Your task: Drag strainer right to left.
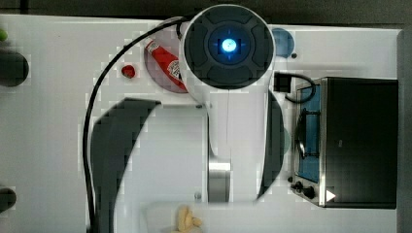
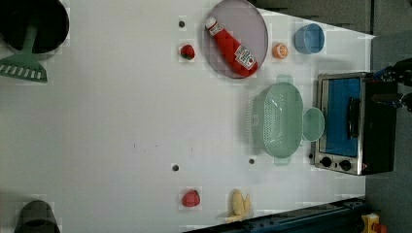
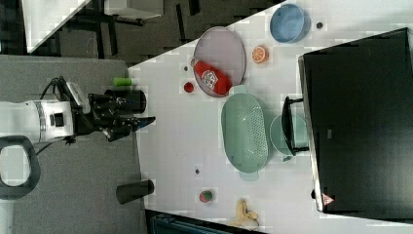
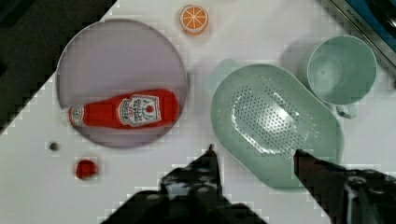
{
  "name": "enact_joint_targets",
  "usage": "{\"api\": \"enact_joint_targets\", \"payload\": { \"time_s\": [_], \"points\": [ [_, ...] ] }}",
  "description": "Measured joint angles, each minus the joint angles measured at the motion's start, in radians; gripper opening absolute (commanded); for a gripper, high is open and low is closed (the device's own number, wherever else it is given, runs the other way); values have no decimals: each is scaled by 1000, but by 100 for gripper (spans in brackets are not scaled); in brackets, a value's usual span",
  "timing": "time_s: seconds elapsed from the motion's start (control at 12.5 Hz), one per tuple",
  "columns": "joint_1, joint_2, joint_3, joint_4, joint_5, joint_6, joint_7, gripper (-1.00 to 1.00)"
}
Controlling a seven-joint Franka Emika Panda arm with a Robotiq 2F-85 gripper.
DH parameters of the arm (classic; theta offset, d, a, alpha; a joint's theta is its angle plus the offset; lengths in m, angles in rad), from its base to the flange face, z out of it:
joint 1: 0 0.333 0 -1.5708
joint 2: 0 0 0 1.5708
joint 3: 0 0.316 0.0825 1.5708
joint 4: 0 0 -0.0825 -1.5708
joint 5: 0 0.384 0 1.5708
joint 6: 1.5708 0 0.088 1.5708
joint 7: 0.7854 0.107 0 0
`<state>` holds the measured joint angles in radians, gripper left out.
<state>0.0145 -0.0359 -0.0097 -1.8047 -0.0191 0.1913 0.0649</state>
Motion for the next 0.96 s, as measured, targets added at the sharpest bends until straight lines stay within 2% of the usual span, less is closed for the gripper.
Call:
{"api": "enact_joint_targets", "payload": {
  "time_s": [0.16, 0.24, 0.4, 0.56, 0.72, 0.96],
  "points": [
    [-13, -234, -1, -234, -8, -200, 0, 82],
    [-20, -355, -1, -316, -4, -247, 0, 99],
    [-36, -536, 1, -377, -3, -232, 0, 100],
    [-30, -634, -9, -373, -7, -170, 0, 100],
    [-34, -625, -18, -377, -14, 14, 18, 100],
    [-37, -403, -27, -432, -10, 235, 113, 100]
  ]
}}
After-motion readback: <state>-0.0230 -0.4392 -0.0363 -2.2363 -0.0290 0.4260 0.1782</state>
